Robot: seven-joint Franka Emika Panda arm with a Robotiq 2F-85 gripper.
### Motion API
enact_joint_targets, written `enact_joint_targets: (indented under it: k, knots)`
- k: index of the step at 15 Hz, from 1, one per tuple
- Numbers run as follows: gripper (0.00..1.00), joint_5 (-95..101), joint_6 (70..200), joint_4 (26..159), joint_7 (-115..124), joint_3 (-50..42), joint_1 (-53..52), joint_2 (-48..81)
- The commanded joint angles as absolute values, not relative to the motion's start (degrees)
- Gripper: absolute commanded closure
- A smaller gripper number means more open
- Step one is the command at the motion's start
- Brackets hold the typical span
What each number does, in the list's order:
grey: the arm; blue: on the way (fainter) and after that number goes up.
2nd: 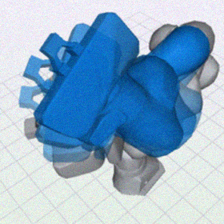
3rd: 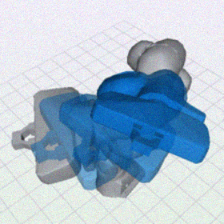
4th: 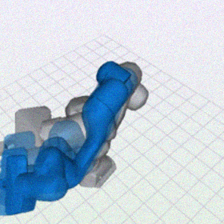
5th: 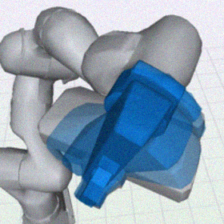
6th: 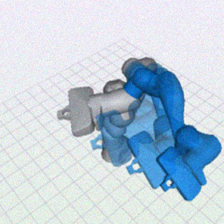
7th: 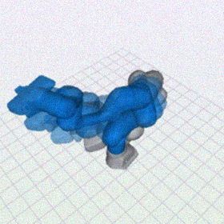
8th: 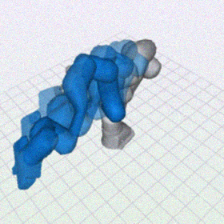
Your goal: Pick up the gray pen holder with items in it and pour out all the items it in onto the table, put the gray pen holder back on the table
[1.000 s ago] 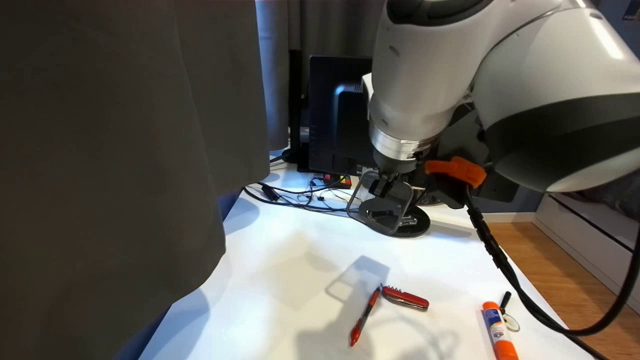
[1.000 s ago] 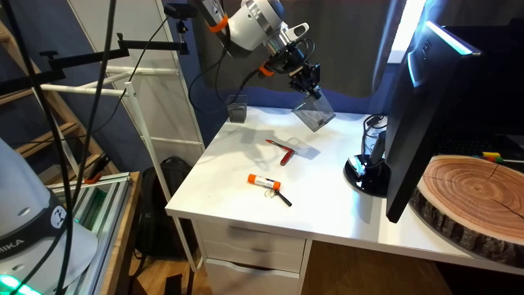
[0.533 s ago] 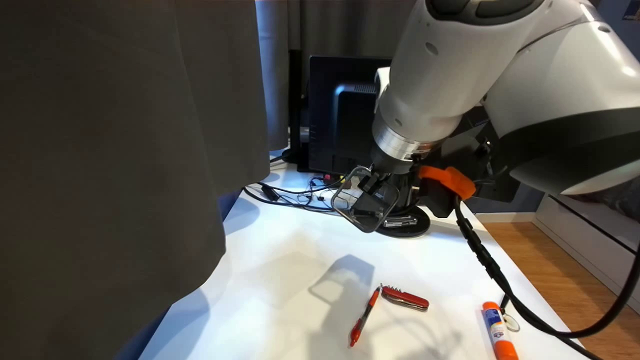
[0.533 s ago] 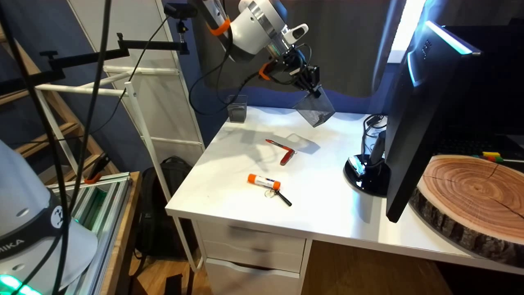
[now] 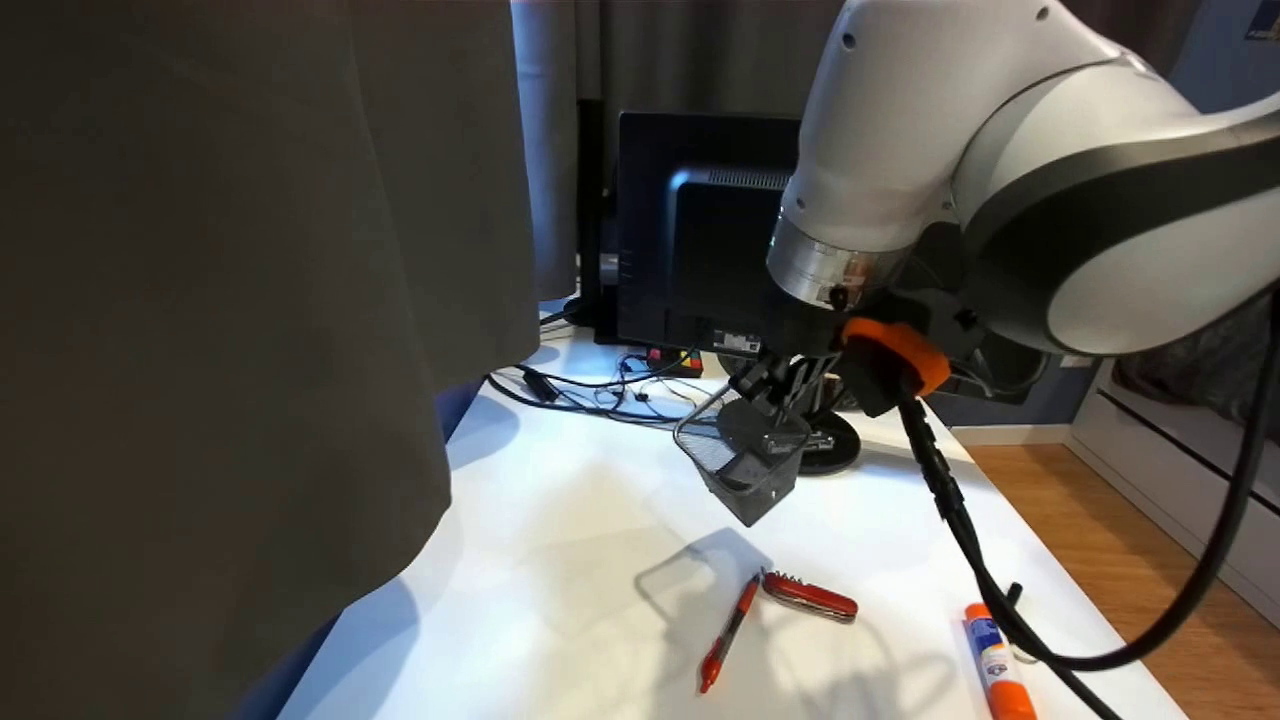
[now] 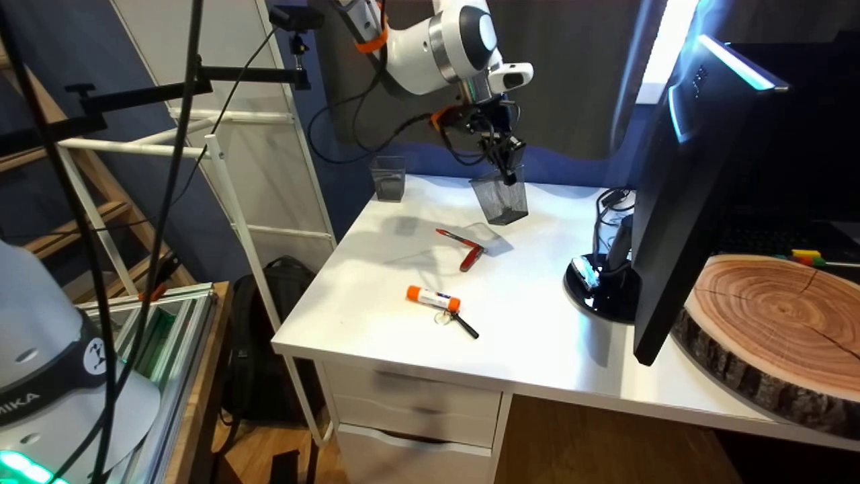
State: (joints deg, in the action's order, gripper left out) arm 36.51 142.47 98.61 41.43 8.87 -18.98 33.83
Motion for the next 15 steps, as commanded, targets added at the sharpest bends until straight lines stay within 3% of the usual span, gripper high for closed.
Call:
enact_joint_targets:
  k: [1, 5, 6, 8, 9, 15]
  knots:
    - [0.98, 25.8, 150.38, 99.64, 39.62, 7.68, -17.96, 34.35]
    - [0.98, 16.49, 138.64, 96.56, 39.62, 4.49, -21.66, 35.11]
    - [0.94, 17.21, 143.48, 98.42, 38.46, 4.14, -21.12, 34.98]
    - [0.94, 16.8, 140.61, 97.81, 38.85, 3.6, -22.06, 35.06]
    - [0.98, 16.73, 140.3, 97.67, 38.93, 3.53, -22.32, 35.08]
    - [0.98, 10.27, 124.89, 90.09, 52.0, 1.63, -23.61, 37.42]
